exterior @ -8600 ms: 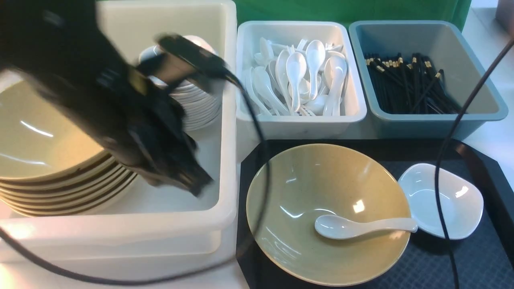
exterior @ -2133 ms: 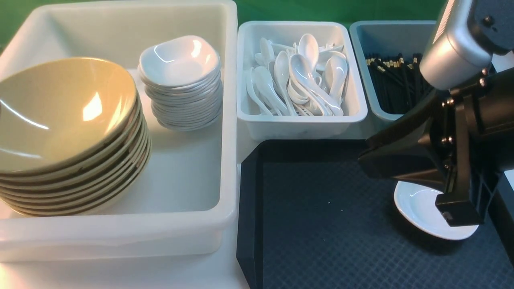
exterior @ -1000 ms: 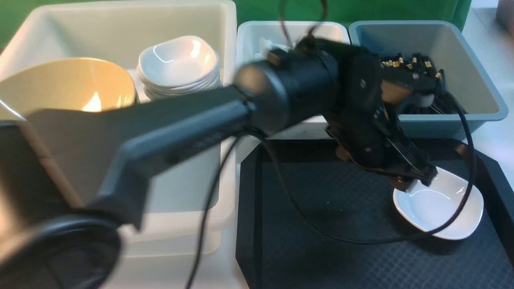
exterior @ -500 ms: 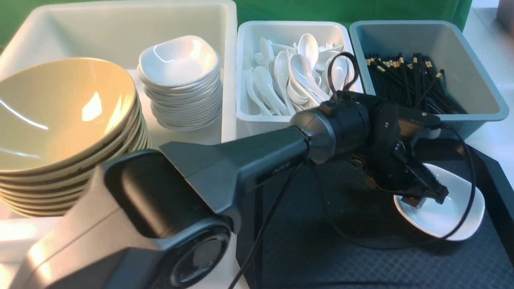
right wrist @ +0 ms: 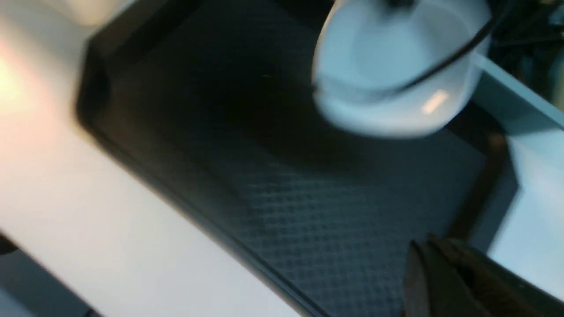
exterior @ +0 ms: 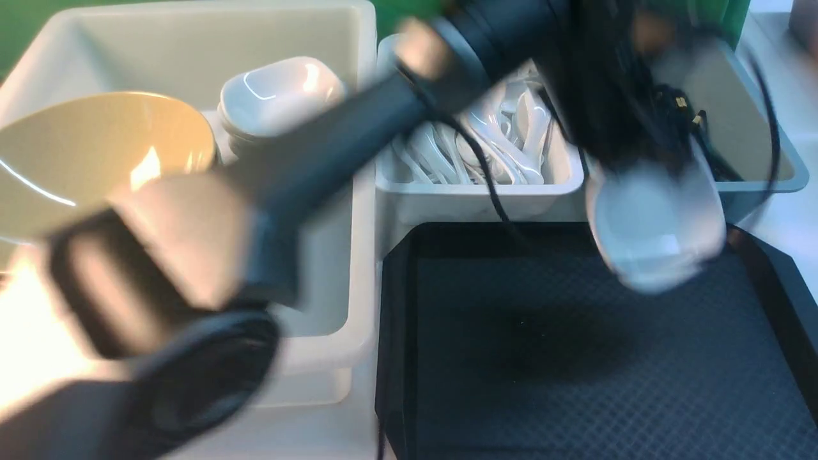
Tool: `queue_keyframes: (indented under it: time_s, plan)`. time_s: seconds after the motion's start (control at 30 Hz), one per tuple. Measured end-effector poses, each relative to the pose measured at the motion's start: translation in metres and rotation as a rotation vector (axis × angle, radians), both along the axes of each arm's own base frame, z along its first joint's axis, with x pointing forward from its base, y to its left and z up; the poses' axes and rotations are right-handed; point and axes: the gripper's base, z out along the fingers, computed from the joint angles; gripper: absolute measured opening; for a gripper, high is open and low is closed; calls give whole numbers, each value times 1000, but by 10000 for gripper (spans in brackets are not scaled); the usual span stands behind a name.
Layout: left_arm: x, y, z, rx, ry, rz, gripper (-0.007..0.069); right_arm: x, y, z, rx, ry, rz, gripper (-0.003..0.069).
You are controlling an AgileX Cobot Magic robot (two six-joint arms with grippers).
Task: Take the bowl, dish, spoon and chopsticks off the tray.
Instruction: Use the left arm to put the plate into the large storage box on the left
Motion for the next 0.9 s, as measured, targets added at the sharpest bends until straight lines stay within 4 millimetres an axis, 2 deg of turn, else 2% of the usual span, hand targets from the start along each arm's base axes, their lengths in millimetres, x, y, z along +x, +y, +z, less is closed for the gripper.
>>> queue_keyframes:
  time_s: [0.03, 0.07, 0.13, 0.17, 0.23, 0.3, 0.33, 0.37, 0.4, 0.43, 0.5, 0.57, 0.6, 0.7, 0.73, 0.77, 0.9]
  plan:
    - [-2, 13, 20, -11, -44, 21, 0, 5, 6, 1, 9, 5, 26, 37]
    - [-2, 38, 47, -26, -102, 67, 0, 11, 17, 3, 40, 12, 90, 37]
    - [-4, 80, 85, -52, -179, 150, 0, 23, 35, 5, 84, 21, 182, 37]
    - [-4, 93, 94, -59, -194, 180, 0, 29, 42, 4, 92, 25, 208, 37]
    - [-6, 144, 119, -81, -225, 299, 0, 44, 62, 4, 105, 38, 284, 37]
    - [-5, 179, 126, -74, -225, 381, 0, 54, 77, 3, 96, 53, 321, 37]
    - [-2, 203, 127, -67, -216, 442, 0, 60, 88, 0, 85, 68, 349, 38]
    - [-2, 210, 126, -64, -211, 462, 0, 61, 89, 1, 84, 65, 355, 38]
    - [0, 232, 122, -56, -179, 517, 0, 67, 102, 0, 76, 76, 387, 38]
    - [2, 242, 119, -53, -163, 542, 0, 68, 106, 0, 75, 77, 397, 38]
    - [15, 278, 98, -60, -82, 638, 0, 74, 128, 3, 71, 74, 457, 38]
    - [26, 292, 80, -73, -41, 675, 0, 76, 138, 3, 68, 75, 482, 38]
    - [29, 294, 77, -82, -43, 683, 0, 77, 139, 3, 66, 75, 484, 38]
    - [53, 309, 42, -109, -25, 719, 0, 80, 146, -2, 48, 85, 494, 38]
    - [64, 310, 27, -107, -17, 720, 0, 82, 146, -3, 35, 84, 487, 38]
    - [66, 310, 26, -112, -23, 720, 0, 82, 146, -3, 33, 83, 485, 38]
    - [94, 304, -5, -142, -32, 711, 0, 85, 142, -4, -6, 74, 440, 39]
